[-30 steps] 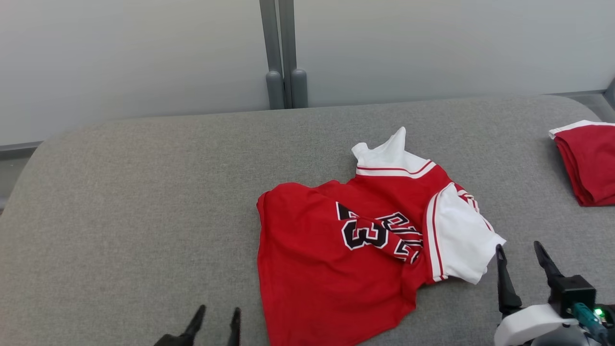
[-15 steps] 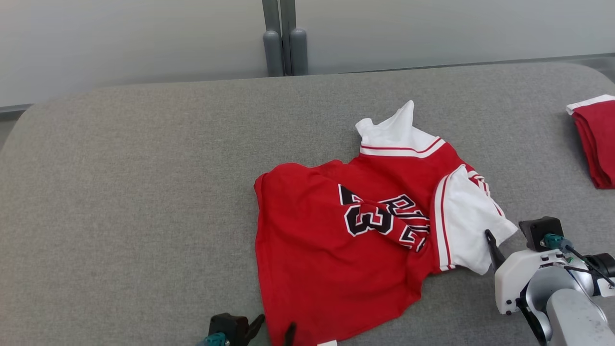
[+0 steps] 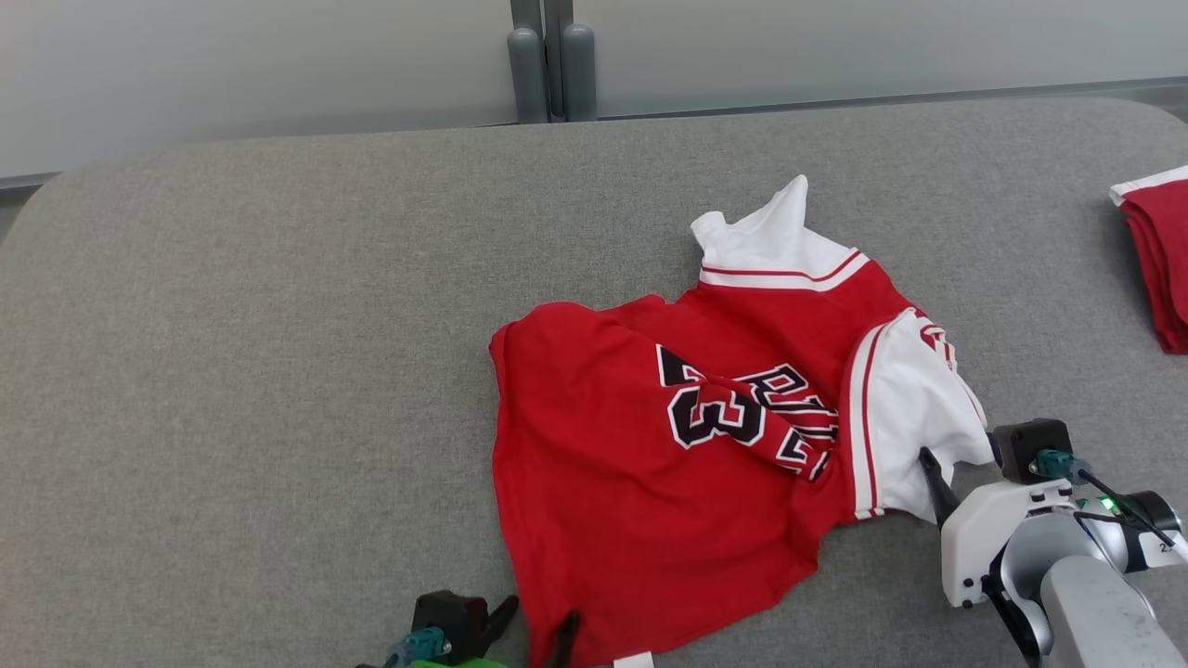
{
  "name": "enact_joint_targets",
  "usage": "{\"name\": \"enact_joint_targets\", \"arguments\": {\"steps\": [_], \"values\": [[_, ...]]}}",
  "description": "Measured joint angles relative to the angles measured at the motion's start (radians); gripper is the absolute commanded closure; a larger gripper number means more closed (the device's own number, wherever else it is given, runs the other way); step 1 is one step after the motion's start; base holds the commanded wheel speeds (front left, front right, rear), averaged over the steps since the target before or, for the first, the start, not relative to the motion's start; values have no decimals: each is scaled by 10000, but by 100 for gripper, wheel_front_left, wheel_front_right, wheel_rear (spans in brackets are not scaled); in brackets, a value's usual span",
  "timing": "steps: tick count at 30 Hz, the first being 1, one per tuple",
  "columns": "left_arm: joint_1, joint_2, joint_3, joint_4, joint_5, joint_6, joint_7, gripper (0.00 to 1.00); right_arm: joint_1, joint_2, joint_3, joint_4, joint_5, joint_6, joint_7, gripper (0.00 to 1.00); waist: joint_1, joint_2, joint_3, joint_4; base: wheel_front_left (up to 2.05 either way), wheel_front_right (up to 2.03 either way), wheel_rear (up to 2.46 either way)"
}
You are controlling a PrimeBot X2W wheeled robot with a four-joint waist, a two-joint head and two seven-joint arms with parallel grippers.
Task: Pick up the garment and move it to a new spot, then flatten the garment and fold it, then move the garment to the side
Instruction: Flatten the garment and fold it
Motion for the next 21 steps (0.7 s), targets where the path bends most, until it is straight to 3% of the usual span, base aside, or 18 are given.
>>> {"name": "enact_joint_targets", "arguments": {"steps": [4,8,17,20,21], "values": [[-29,2,-113,100,-128,0,48,0,22,23,69,58,81,0,-13,1,0,0,-2,-33,0,0,0],[-75,10,-190,125,-163,0,107,0,54,67,215,86,192,0,-13,50,0,0,31,-48,0,0,0],[-81,69,-391,-21,-313,-15,412,0,46,19,288,148,282,0,-105,56,0,0,42,34,0,0,0],[-56,86,-443,-96,-405,-15,546,0,45,-15,293,169,305,0,-115,62,0,0,24,79,0,0,0],[-34,113,-476,-102,-435,-15,675,0,44,-15,339,178,328,0,-117,69,0,0,0,78,0,0,0]]}}
